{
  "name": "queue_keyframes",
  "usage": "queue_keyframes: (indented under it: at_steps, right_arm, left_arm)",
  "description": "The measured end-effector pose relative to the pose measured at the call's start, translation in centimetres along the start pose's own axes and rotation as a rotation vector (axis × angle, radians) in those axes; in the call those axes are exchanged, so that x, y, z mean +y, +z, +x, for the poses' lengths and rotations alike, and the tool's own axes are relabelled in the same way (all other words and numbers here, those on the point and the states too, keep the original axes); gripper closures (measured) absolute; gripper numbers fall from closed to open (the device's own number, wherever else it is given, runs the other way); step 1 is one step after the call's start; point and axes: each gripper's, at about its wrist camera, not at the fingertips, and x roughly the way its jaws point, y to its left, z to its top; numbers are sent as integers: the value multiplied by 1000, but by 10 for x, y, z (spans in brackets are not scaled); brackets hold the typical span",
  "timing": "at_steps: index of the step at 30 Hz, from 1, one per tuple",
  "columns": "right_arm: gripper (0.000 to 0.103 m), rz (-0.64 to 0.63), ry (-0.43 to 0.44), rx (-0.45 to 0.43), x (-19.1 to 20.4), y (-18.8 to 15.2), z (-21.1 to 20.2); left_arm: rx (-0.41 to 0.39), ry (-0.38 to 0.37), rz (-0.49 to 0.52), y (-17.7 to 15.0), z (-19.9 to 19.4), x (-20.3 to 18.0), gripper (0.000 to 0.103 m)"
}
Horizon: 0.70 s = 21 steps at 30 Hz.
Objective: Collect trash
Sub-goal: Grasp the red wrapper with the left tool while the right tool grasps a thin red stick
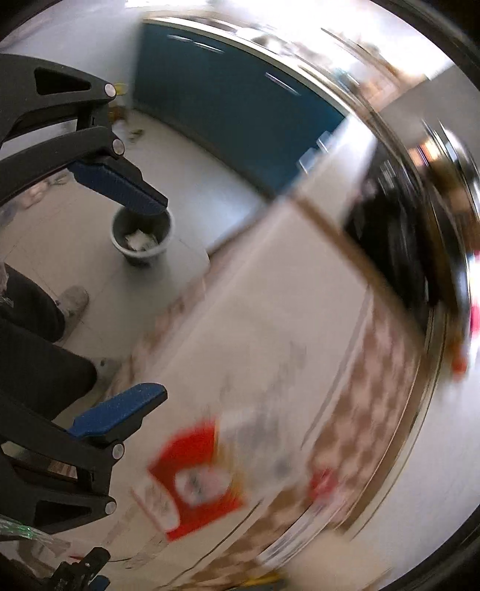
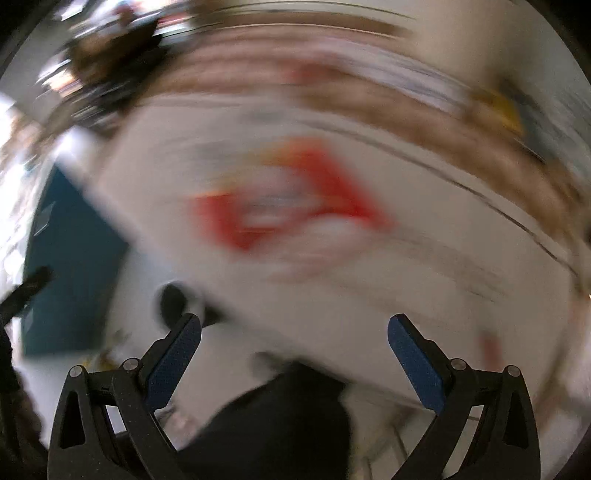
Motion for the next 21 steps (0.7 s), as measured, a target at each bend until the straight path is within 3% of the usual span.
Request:
queue_keyframes:
  at_steps: [3, 6, 8, 9, 12, 14, 15, 17, 21]
  right_arm:
    - [1, 151, -104, 32, -76, -11, 11]
    - [1, 236, -182, 55, -127, -23, 26]
    - [11, 246, -216, 78, -144, -28, 39]
    - [25, 254, -215, 96, -152, -29, 48]
    - [35, 271, -170, 58, -162, -29, 49]
    - [63, 257, -162, 24, -161, -24, 45]
    - [93, 233, -162, 5, -158, -18, 43]
    - [101, 216, -119, -3, -154, -5, 44]
    - [101, 187, -38, -63, -140, 36, 37]
  left_arm:
    - [-8, -38, 137, 14, 1, -68, 10]
    - [1, -63, 205, 20, 1, -107, 10]
    - [10, -59, 255, 24, 5, -131, 10]
    - [11, -56, 268, 25, 5, -136, 10]
    - [3, -34, 295, 33, 7, -147, 10]
    - [2, -24, 285, 40, 7, -146, 10]
    - [0, -20, 272, 46, 8, -145, 10]
    - [2, -22, 235, 62, 13, -141, 10]
    - [24, -75, 136, 106, 26, -133, 10]
